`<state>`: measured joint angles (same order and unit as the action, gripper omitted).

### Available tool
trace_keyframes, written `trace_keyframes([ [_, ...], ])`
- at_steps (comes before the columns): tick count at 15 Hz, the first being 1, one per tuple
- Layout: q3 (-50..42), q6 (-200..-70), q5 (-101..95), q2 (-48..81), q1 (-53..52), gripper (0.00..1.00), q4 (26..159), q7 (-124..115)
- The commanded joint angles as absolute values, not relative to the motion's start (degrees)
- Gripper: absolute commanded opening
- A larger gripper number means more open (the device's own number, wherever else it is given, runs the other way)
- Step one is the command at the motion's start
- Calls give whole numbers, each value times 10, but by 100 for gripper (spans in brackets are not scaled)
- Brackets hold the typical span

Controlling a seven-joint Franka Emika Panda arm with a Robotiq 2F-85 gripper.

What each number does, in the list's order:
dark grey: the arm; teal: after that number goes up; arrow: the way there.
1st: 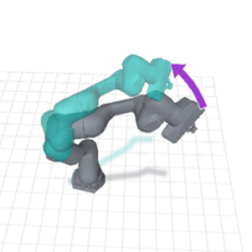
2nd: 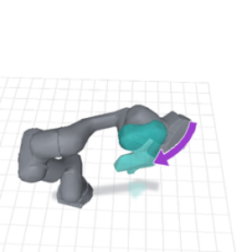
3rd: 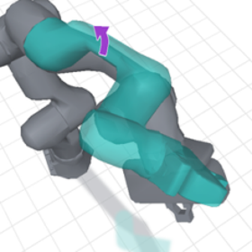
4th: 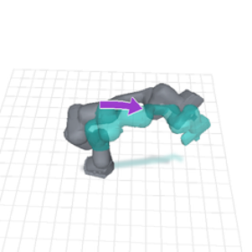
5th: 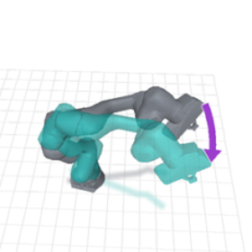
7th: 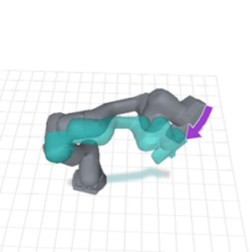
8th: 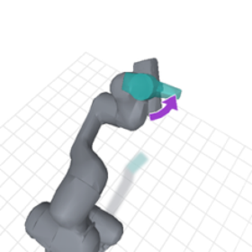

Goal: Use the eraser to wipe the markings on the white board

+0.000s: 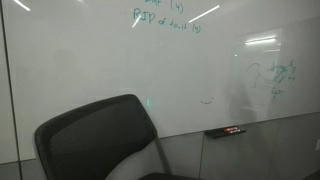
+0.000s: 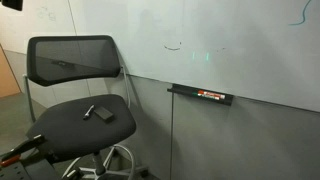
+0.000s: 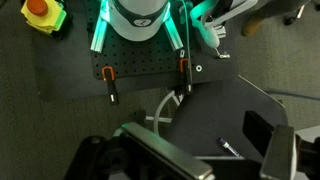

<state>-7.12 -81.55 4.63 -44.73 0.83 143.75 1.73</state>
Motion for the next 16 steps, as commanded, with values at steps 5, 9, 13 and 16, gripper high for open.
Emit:
trace_keyframes([
  [5, -62, -814, 51, -446, 21, 100, 1433, 24],
  [9, -62, -814, 51, -446, 21, 100, 1433, 24],
  [13, -62, -814, 51, -446, 21, 100, 1433, 24],
  [16, -59, -831, 39, -431, 13, 100, 1441, 40],
])
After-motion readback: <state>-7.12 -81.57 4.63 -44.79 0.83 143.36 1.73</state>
